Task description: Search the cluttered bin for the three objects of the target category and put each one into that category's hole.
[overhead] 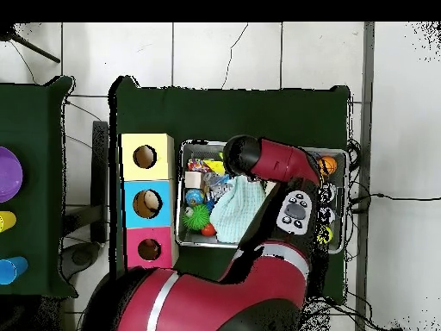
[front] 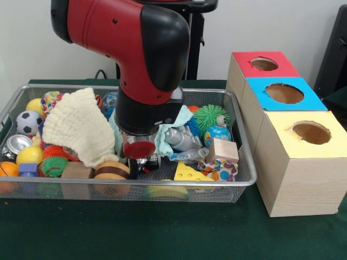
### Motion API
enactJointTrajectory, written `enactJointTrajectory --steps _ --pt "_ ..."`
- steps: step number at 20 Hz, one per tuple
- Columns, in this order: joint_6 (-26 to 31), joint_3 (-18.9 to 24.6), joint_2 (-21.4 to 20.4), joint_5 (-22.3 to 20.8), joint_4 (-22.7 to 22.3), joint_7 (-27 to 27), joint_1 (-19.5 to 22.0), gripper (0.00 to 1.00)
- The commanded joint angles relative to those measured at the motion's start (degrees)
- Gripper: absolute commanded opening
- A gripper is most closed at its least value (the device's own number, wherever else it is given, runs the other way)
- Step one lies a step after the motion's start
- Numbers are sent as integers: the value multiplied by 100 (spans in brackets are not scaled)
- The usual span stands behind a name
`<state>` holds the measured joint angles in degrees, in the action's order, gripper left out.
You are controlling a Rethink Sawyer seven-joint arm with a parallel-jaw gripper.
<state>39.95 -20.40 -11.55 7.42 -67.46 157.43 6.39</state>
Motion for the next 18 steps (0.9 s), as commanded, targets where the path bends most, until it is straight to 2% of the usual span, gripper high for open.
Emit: enactJointTrajectory --steps 1,9,18 --pt "-355 631 446 -299 -225 -207 102 100" --pt "-524 545 514 -408 -223 -291 140 100" --pt "-806 460 554 -762 -214 -549 511 100"
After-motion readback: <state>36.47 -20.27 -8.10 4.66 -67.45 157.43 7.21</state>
